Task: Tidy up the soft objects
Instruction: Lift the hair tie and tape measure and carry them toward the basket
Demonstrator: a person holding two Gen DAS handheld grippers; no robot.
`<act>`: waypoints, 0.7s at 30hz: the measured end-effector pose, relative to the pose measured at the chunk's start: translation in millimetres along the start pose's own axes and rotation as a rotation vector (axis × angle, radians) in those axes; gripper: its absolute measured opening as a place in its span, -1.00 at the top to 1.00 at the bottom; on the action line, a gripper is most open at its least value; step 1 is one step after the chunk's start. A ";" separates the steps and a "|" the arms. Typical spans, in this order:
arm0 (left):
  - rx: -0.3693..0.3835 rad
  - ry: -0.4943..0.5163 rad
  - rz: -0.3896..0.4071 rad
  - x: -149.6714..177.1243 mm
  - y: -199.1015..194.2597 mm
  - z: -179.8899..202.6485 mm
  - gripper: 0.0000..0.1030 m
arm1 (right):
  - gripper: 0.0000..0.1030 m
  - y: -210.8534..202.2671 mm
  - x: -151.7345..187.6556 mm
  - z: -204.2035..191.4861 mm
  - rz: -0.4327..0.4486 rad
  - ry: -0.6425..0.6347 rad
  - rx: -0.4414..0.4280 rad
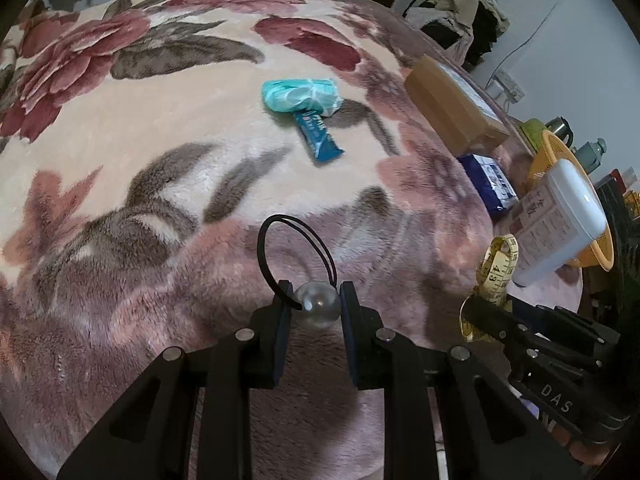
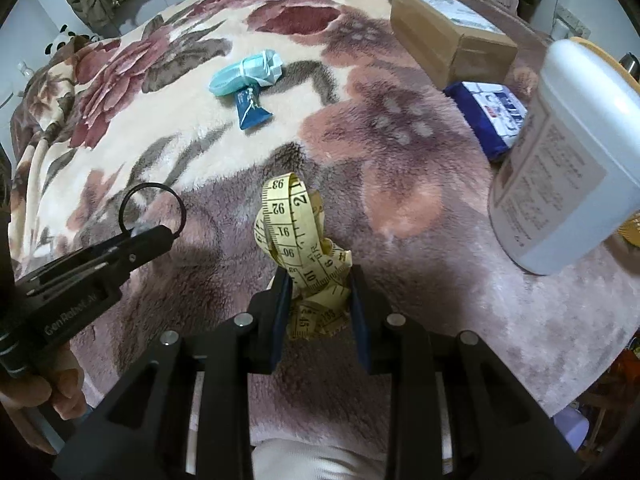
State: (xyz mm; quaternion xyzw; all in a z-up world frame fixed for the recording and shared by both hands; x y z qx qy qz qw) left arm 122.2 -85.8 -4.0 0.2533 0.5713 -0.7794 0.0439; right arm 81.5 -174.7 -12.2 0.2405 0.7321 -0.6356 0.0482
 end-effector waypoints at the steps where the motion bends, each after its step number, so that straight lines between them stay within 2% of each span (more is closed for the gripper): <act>1: 0.000 0.006 0.003 -0.9 -2.3 3.4 0.55 | 0.44 -2.8 0.1 1.4 0.005 0.001 -0.001; 21: 0.005 0.082 0.040 -16.8 -24.2 53.1 0.55 | 0.44 -46.1 -7.5 24.5 0.082 0.038 -0.028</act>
Point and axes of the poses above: each gripper's, at about its wrist camera, not at the fingertips, and y roughly the way its jaws point, z to its right, x to its underside, the point moved 10 cm from there along y, roughly the way its jaws point, and after that the axes turned 6 degrees about y, right-handed, at the moved point
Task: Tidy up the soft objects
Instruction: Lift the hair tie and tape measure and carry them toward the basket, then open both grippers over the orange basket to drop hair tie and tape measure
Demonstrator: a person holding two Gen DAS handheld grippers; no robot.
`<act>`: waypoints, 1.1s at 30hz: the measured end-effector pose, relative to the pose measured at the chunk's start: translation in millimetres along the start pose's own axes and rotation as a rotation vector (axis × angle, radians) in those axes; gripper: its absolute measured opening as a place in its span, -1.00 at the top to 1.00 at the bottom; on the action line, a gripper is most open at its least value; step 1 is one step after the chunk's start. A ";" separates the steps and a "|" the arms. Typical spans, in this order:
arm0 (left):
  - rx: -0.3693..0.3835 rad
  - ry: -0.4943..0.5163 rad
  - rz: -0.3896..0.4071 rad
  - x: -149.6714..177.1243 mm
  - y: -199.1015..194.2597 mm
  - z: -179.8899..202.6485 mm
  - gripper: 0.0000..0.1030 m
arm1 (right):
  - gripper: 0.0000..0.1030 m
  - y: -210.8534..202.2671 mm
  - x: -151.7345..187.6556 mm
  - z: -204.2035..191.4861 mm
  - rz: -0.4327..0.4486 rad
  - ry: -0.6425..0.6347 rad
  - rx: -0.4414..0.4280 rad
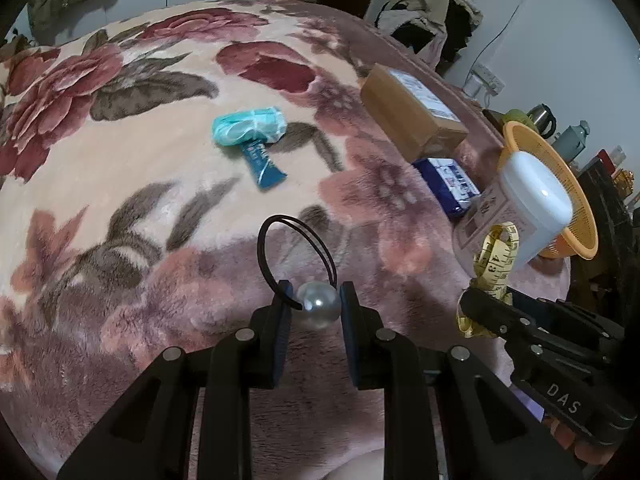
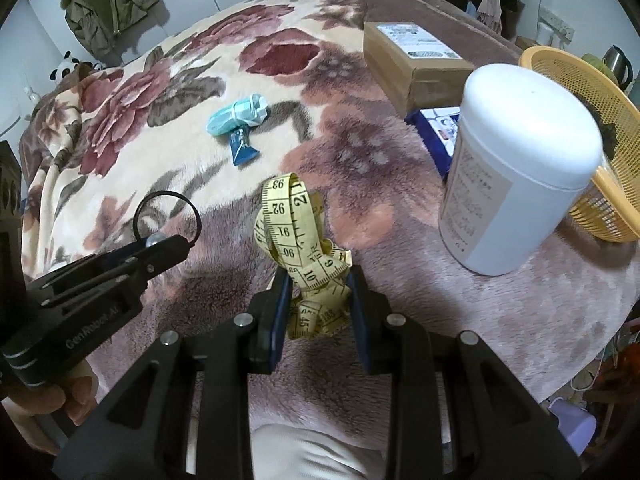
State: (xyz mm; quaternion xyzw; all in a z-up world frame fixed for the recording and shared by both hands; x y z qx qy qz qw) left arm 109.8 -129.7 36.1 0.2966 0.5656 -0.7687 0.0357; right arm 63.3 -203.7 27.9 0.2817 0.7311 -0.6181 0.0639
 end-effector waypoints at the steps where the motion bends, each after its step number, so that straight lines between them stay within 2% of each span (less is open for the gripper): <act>1: 0.002 0.003 0.003 -1.6 -1.4 2.3 0.55 | 0.44 -2.1 -1.1 1.0 0.004 0.002 -0.002; 21: -0.004 0.112 0.079 -54.2 -26.9 60.9 0.55 | 0.44 -45.7 -39.8 23.5 0.102 0.025 -0.023; 33: 0.024 0.183 0.115 -91.1 -33.3 115.2 0.55 | 0.44 -73.0 -70.6 58.5 0.176 0.058 -0.006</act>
Point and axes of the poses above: each gripper's, at about its wrist camera, not at the fingertips, and y roughly the way its jaws point, z to its right, x to its underside, the point moved 10 cm from there along y, roughly the way its jaws point, and after that the axes turned 6 degrees about y, right-handed, at the moved point
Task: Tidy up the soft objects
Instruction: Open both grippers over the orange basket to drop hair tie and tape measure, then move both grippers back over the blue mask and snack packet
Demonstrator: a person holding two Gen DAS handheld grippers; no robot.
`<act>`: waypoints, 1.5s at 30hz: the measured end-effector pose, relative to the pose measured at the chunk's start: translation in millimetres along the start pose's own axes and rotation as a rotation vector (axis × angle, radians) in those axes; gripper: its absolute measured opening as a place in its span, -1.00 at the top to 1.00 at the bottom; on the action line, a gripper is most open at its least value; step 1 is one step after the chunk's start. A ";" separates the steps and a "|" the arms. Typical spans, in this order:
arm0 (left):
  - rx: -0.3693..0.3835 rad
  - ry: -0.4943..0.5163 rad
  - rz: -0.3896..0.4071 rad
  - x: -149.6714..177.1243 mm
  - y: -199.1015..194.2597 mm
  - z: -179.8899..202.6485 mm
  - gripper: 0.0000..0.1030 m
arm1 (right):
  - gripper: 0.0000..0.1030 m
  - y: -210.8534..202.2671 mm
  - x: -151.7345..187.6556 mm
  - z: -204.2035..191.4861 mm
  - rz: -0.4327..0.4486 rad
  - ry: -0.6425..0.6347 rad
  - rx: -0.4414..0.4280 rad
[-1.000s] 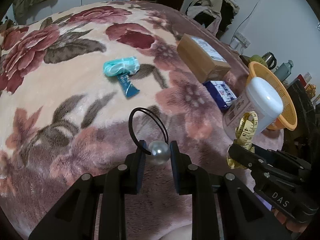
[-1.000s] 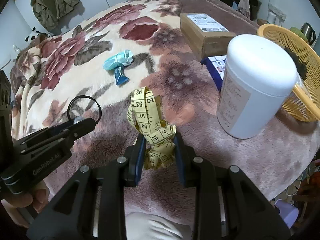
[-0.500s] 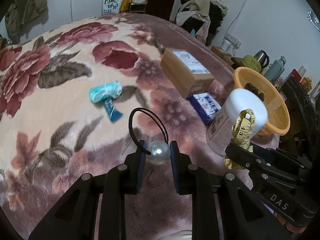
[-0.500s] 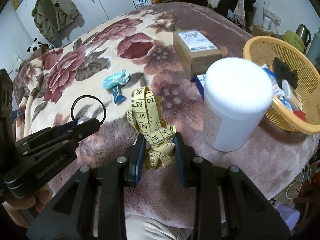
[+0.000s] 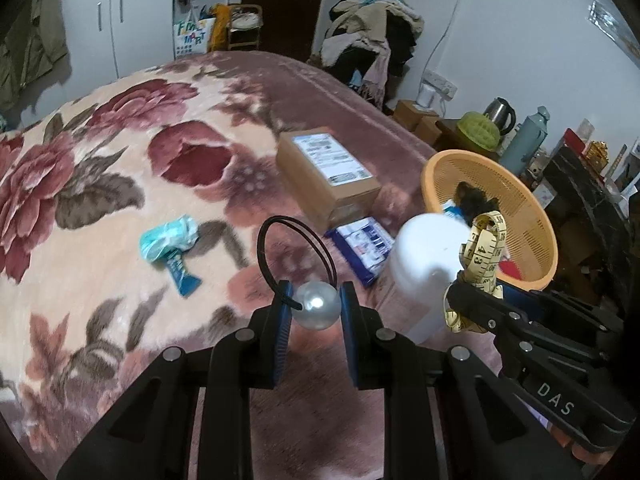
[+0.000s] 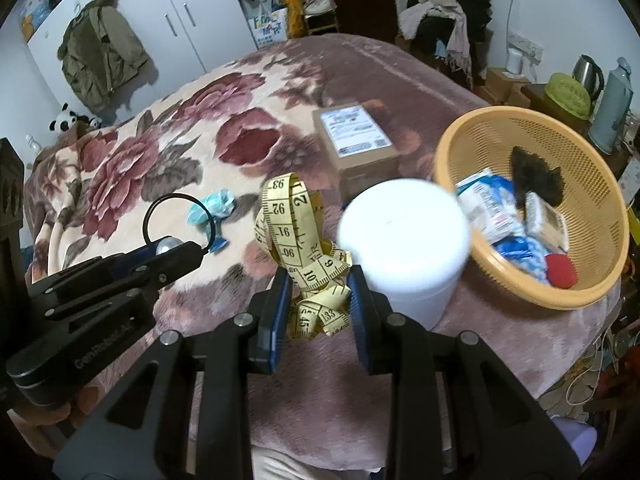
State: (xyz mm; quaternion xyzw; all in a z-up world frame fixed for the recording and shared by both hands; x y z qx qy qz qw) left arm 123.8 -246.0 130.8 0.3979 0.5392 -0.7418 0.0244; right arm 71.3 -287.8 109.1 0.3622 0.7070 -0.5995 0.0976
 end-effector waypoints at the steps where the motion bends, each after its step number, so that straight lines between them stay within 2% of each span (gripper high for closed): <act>1: 0.004 0.007 0.003 -4.5 0.8 5.2 0.55 | 0.44 -1.6 -2.5 4.2 0.006 0.005 0.002; 9: 0.037 0.057 0.019 -32.3 9.6 46.4 0.55 | 0.44 -15.2 -22.8 41.3 0.046 0.049 0.030; 22: 0.127 0.153 0.013 -65.3 39.3 135.2 0.55 | 0.44 -29.8 -44.0 120.9 0.084 0.141 0.109; 28: 0.190 0.181 -0.003 -78.0 61.5 179.2 0.55 | 0.44 -38.6 -53.8 161.9 0.109 0.214 0.155; 33: 0.282 0.203 -0.043 -78.3 79.8 221.6 0.55 | 0.41 -52.0 -65.9 198.7 0.144 0.303 0.183; 34: 0.292 0.211 -0.048 -77.0 82.3 227.2 0.50 | 0.40 -53.0 -67.0 202.3 0.147 0.313 0.186; 35: 0.300 0.223 -0.055 -75.3 85.3 233.5 0.24 | 0.40 -54.5 -69.0 208.7 0.152 0.331 0.189; 38: 0.304 0.224 -0.064 -72.5 88.7 239.7 -0.38 | 0.31 -49.6 -70.5 219.5 0.129 0.376 0.164; 39: 0.306 0.216 -0.062 -72.7 87.6 238.7 -0.46 | 0.21 -48.4 -70.0 223.8 0.123 0.392 0.166; 41: 0.300 0.203 -0.056 -72.7 84.8 231.7 -0.74 | -0.06 -49.9 -67.0 229.1 0.122 0.412 0.181; 44: 0.264 0.183 -0.030 -74.5 75.7 215.3 -0.86 | -0.27 -52.8 -63.2 230.9 0.130 0.422 0.184; 45: 0.248 0.182 -0.022 -74.6 72.4 210.3 -0.88 | -0.28 -53.7 -61.7 230.9 0.129 0.423 0.185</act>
Point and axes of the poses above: each gripper's, at about its wrist camera, not at the fingertips, and y roughly the way its jaws point, z to its right, x to its underside, the point moved 10 cm from there along y, roughly the way its jaws point, and after that the axes turned 6 degrees about y, right-handed, at the moved point
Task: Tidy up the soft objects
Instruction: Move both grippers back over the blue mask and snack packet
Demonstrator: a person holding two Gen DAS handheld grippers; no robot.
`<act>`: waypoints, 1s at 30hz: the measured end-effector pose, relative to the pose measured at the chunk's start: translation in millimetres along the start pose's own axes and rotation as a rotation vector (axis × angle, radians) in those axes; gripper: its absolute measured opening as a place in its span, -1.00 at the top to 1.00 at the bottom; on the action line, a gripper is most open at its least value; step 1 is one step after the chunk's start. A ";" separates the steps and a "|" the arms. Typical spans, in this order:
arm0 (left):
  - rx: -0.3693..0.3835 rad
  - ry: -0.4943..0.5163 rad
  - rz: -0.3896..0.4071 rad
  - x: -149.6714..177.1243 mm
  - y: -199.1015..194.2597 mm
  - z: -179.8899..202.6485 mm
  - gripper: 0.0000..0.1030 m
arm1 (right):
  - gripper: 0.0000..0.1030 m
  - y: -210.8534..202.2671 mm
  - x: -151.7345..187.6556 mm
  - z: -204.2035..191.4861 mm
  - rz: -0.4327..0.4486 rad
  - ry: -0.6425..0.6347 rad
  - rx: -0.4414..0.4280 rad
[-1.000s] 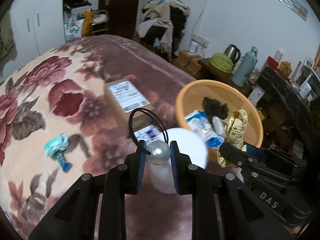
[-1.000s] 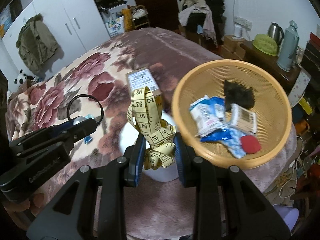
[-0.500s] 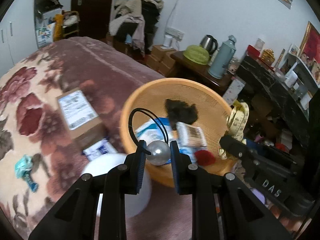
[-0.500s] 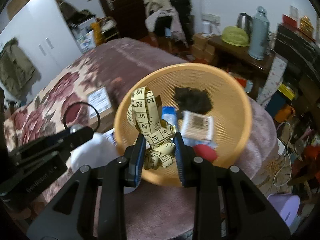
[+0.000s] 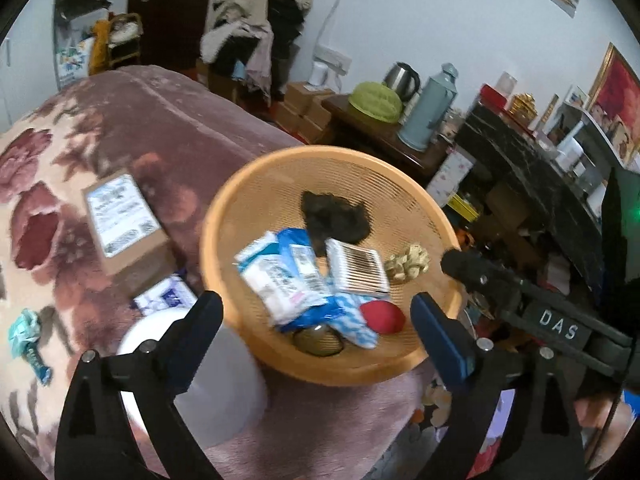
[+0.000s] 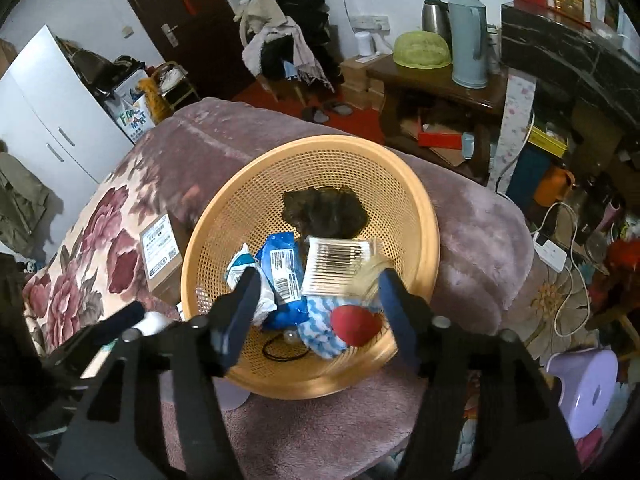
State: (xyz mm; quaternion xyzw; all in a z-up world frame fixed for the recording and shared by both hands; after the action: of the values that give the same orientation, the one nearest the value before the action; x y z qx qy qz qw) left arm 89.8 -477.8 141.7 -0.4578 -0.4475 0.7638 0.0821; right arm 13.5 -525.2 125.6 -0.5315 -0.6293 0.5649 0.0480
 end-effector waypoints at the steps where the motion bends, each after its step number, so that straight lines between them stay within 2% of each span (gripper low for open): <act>1: -0.015 0.002 0.003 0.3 -3.3 -3.2 -0.92 | -0.34 -0.1 3.8 -1.9 -0.008 -0.005 0.004; 2: -0.035 0.007 0.012 1.4 -8.4 -7.8 -0.96 | -0.41 2.2 3.8 -1.3 -0.015 -0.009 0.005; 5: -0.102 0.027 0.031 6.1 -22.8 -20.7 -0.99 | -0.99 4.0 13.4 -7.2 -0.039 -0.027 -0.001; 9: -0.147 0.016 0.038 13.6 -36.6 -38.6 -0.99 | -1.00 3.1 25.1 -14.4 -0.050 -0.049 0.004; 20: -0.189 -0.073 0.040 44.9 -69.9 -86.6 -0.99 | -1.00 -4.7 54.2 -40.0 -0.079 -0.125 0.011; 30: -0.225 -0.155 0.054 73.8 -102.0 -136.6 -0.99 | -1.00 -13.2 77.8 -90.8 -0.082 -0.226 -0.007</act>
State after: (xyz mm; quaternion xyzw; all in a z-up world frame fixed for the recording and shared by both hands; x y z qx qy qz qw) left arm 124.4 -295.4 148.2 -0.4155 -0.5229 0.7439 -0.0253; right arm 31.9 -406.4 126.0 -0.4384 -0.6541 0.6164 -0.0019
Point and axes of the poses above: each gripper's, at about its wrist camera, not at the fingertips, and y roughly the way its jaws point, z to its right, x to its underside, the point moved 10 cm from there along y, roughly the way its jaws point, and after that the axes turned 6 degrees about y, right-handed, at the moved point
